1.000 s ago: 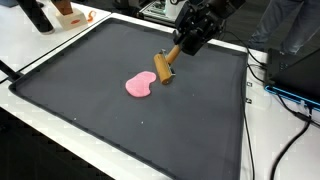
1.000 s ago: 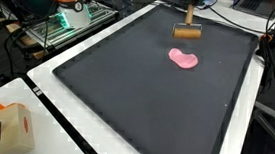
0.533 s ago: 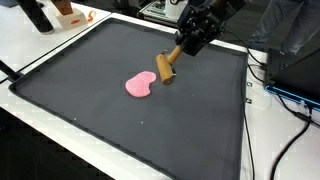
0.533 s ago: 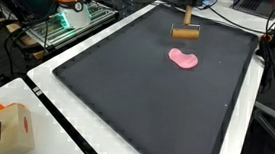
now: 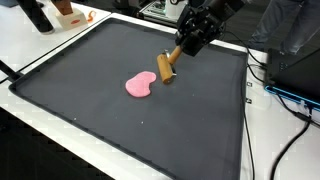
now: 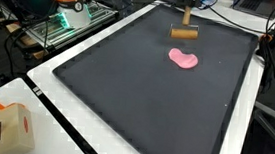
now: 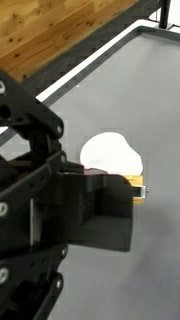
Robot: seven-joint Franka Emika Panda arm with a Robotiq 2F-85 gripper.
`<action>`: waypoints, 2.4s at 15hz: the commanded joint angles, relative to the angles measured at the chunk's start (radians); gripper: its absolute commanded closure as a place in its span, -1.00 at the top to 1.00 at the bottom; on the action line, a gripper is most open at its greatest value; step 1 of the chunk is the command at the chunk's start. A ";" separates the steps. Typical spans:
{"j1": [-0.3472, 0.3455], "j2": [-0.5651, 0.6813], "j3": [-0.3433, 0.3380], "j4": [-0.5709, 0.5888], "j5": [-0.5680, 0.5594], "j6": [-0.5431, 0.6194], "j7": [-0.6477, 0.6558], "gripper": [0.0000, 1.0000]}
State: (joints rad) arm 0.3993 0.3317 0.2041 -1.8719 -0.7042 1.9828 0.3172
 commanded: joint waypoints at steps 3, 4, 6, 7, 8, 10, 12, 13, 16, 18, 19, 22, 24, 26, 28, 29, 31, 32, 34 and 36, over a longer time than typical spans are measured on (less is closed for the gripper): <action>-0.029 -0.022 0.012 -0.016 0.080 0.016 -0.074 -0.51; -0.032 -0.023 0.010 -0.015 0.094 0.017 -0.085 -0.51; -0.040 -0.025 0.007 -0.010 0.122 0.019 -0.111 -0.51; -0.044 -0.026 0.006 -0.007 0.134 0.021 -0.120 -0.51; -0.049 -0.028 0.004 -0.003 0.147 0.023 -0.132 -0.51; -0.060 -0.031 0.001 0.007 0.172 0.026 -0.157 -0.51; -0.072 -0.035 -0.003 0.015 0.195 0.031 -0.179 -0.51; -0.079 -0.038 -0.004 0.020 0.207 0.032 -0.195 -0.51; -0.097 -0.049 -0.010 0.042 0.233 0.026 -0.227 -0.51; -0.114 -0.059 -0.013 0.059 0.257 0.021 -0.259 -0.51; -0.125 -0.062 -0.014 0.072 0.277 0.016 -0.281 -0.51; -0.160 -0.072 -0.016 0.113 0.347 0.001 -0.357 -0.51; -0.187 -0.074 -0.020 0.151 0.408 -0.022 -0.417 -0.51; -0.210 -0.066 -0.029 0.200 0.457 -0.067 -0.463 -0.51; -0.230 -0.055 -0.040 0.252 0.493 -0.122 -0.497 -0.51; -0.240 -0.049 -0.046 0.279 0.504 -0.154 -0.511 -0.51; -0.258 -0.035 -0.057 0.335 0.528 -0.220 -0.533 -0.51; -0.265 -0.029 -0.063 0.357 0.533 -0.242 -0.540 -0.51; -0.277 -0.016 -0.071 0.402 0.545 -0.284 -0.554 -0.51; -0.286 -0.002 -0.076 0.436 0.554 -0.307 -0.565 -0.51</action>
State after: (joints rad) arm 0.1234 0.2974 0.1364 -1.5111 -0.1861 1.7337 -0.2188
